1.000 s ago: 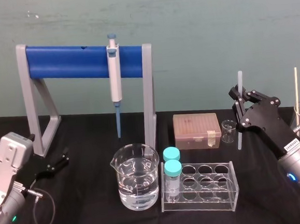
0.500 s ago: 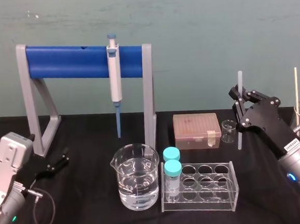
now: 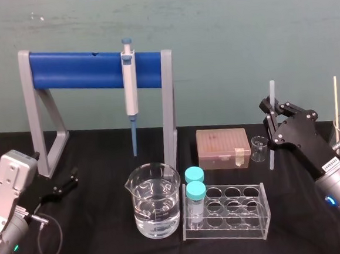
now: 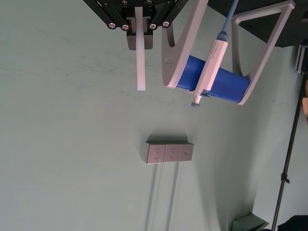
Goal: Pick up the stirring rod with one hand, then place it down.
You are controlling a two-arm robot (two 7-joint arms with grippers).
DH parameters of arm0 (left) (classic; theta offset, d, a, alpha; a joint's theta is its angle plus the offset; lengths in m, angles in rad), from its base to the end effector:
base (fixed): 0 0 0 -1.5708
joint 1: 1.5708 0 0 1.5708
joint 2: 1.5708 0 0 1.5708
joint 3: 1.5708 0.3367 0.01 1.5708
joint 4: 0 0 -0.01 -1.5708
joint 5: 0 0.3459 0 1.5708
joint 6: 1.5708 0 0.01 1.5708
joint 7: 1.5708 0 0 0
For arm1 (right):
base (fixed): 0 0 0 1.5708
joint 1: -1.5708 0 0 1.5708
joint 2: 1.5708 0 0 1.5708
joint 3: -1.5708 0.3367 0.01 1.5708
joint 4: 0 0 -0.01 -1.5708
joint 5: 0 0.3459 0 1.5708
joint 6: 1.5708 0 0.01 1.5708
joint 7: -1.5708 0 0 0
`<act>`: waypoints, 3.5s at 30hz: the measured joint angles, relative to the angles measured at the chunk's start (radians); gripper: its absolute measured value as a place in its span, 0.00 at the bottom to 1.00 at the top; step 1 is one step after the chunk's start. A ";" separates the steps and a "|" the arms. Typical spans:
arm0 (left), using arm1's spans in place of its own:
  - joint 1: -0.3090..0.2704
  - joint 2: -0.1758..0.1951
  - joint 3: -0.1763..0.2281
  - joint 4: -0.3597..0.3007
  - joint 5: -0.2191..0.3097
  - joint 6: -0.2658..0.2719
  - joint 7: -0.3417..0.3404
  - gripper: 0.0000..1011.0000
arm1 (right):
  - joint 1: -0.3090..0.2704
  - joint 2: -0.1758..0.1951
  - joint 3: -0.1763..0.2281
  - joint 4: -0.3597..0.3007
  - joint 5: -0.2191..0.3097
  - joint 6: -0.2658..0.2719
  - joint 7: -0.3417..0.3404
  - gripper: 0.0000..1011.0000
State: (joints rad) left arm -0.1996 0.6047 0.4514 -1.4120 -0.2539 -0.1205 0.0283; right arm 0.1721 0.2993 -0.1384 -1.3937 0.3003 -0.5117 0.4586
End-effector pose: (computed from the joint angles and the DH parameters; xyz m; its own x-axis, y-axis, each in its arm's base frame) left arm 0.4008 0.0994 -0.3470 0.2922 0.8803 0.3738 -0.9553 0.2873 0.0702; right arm 0.4183 -0.0734 -0.3339 0.4629 -0.8595 0.2166 0.7603 0.5107 0.4014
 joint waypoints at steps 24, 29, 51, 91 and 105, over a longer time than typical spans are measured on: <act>0.000 0.000 0.000 0.000 0.000 0.000 0.000 0.99 | 0.000 0.000 0.000 0.000 0.000 0.000 0.000 0.07; 0.000 0.000 0.000 0.000 0.000 0.000 0.000 0.99 | 0.000 0.000 0.000 0.000 0.000 0.000 0.000 0.07; 0.000 0.000 0.000 0.000 0.000 0.000 0.000 0.99 | -0.012 0.012 -0.030 -0.020 0.019 0.024 0.050 0.07; 0.000 0.000 0.000 0.000 0.000 0.000 0.000 0.99 | 0.073 0.042 -0.146 0.148 0.103 0.081 0.171 0.07; 0.000 0.000 0.000 0.000 0.000 0.000 0.000 0.99 | 0.091 0.064 -0.174 0.167 0.067 0.137 0.149 0.07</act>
State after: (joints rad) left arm -0.1995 0.6047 0.4514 -1.4120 -0.2539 -0.1205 0.0283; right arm 0.2630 0.3633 -0.3125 -1.2262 0.3675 -0.3744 0.6073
